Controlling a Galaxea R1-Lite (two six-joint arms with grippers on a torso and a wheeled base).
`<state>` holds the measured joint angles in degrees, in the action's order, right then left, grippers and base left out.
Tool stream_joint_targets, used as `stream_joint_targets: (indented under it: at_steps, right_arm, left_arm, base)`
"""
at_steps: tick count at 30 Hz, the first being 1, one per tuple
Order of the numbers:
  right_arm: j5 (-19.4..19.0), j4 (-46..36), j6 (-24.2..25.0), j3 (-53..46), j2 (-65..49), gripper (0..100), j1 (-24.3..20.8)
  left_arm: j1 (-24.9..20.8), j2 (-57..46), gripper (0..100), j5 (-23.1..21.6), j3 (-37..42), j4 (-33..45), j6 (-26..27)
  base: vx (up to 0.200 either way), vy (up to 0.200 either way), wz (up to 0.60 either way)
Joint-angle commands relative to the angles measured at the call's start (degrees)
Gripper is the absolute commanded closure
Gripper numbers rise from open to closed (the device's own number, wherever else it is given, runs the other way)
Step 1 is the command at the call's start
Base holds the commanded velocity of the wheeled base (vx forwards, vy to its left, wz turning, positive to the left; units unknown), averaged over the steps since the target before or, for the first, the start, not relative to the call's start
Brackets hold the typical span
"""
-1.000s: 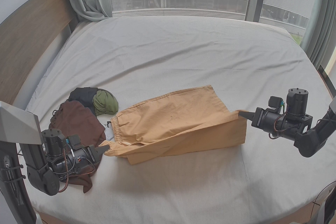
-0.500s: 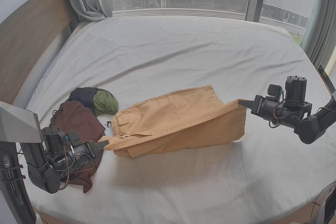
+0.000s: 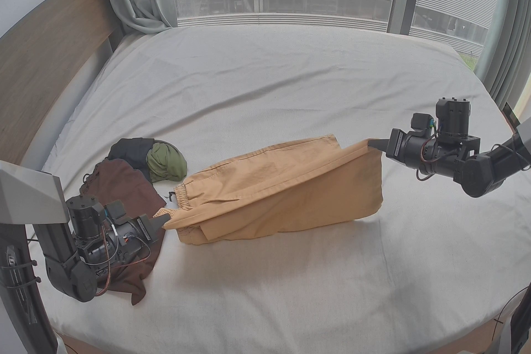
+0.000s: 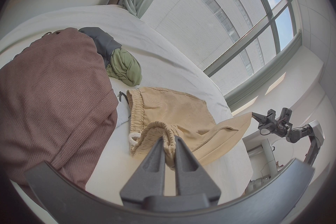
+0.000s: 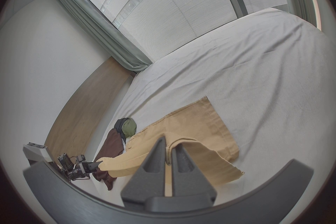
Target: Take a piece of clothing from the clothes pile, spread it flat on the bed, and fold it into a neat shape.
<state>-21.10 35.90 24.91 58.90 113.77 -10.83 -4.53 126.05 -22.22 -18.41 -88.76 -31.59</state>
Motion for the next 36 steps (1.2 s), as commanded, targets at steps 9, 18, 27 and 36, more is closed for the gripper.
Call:
stream_joint_targets:
  at_steps: [9, 18, 27, 36]
  right_arm:
    - [0.01, -10.15, -0.38, 17.91, 9.01, 100, -0.07]
    - [0.89, -10.59, -0.38, 22.31, 13.40, 100, 0.01]
    - [1.77, -10.59, -0.38, 26.52, 16.13, 100, 0.01]
    - [2.12, -10.59, -0.30, 31.27, 19.20, 100, -0.07]
  left_arm:
    - [-0.04, 2.18, 100, 3.15, -4.27, -0.01, -3.75]
    - [-0.12, 5.35, 100, 5.52, -7.43, -0.01, -3.83]
    - [-0.12, 7.63, 100, 5.61, -10.68, -0.01, -3.83]
    - [-0.74, 8.77, 100, 6.67, -14.20, 0.08, -5.15]
  base:
    - [0.000, 0.000, 0.00]
    - [0.000, 0.000, 0.00]
    - [0.000, 0.000, 0.00]
    - [0.000, 0.000, 0.00]
